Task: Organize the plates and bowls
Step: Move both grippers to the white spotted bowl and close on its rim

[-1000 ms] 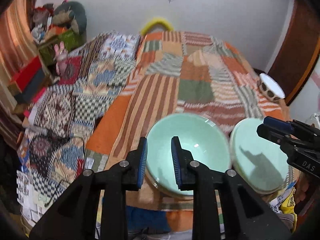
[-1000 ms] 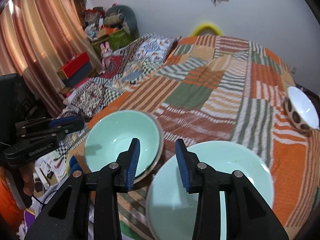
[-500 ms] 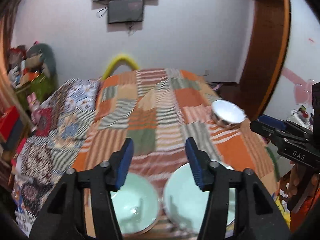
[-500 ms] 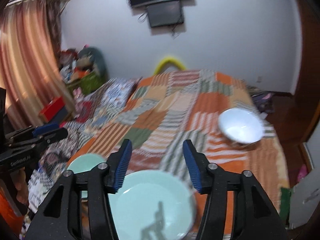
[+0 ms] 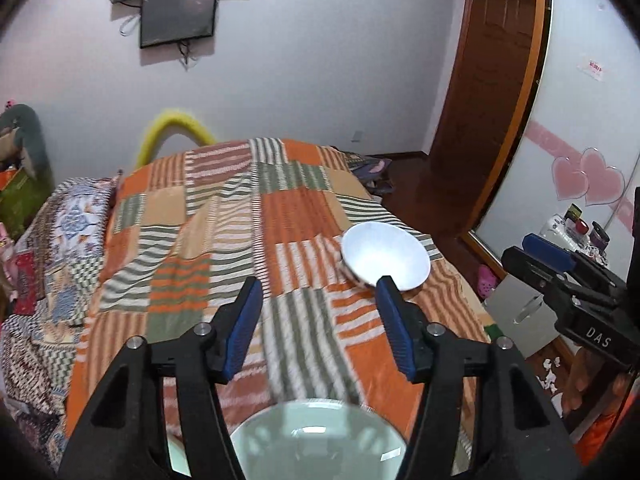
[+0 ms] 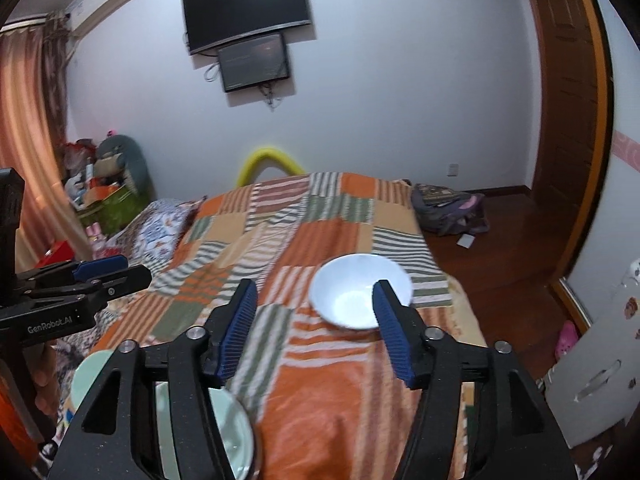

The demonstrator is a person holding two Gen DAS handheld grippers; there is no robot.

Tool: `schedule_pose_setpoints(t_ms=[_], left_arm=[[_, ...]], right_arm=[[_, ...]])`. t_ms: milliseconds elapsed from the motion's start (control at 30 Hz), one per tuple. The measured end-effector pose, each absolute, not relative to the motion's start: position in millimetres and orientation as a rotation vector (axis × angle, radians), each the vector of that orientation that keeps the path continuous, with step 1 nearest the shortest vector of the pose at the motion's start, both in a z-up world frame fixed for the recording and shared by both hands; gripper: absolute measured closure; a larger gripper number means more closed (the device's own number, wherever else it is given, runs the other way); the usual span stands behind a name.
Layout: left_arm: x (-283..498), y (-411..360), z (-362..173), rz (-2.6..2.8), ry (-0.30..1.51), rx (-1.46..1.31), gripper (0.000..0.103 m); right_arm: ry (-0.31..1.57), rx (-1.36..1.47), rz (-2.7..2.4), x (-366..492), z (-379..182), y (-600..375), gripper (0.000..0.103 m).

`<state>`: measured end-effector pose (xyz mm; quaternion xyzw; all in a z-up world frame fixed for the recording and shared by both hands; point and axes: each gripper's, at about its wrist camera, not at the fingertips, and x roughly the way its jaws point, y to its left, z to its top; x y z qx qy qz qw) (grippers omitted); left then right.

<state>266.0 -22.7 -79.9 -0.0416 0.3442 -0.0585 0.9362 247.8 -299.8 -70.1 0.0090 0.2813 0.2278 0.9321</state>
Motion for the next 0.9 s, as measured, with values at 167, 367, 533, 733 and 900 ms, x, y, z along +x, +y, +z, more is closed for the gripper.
schedule_pose_setpoints(t_ms=[167, 367, 533, 733, 900], left_arm=[[315, -30, -104, -0.153, 0.763, -0.099, 0.041], [361, -42, -138, -0.166, 0.804, -0.108, 0.042], [391, -54, -169, -0.173, 0.838, -0.103, 0.045], [422, -66, -203, -0.201, 0.921, -0.105, 0.070], [438, -68, -223, -0.204, 0.976, -0.127, 0.075]], right_arm=[[0.612, 0.034, 0.424, 276, -84, -309, 0.043], [0.685, 0.063, 0.382, 312, -118, -320, 0.043], [0.746, 0.082, 0.359, 332, -143, -327, 0.043], [0.824, 0.122, 0.361, 355, -169, -331, 0.055], [0.894, 0.132, 0.368, 369, -189, -329, 0.064]])
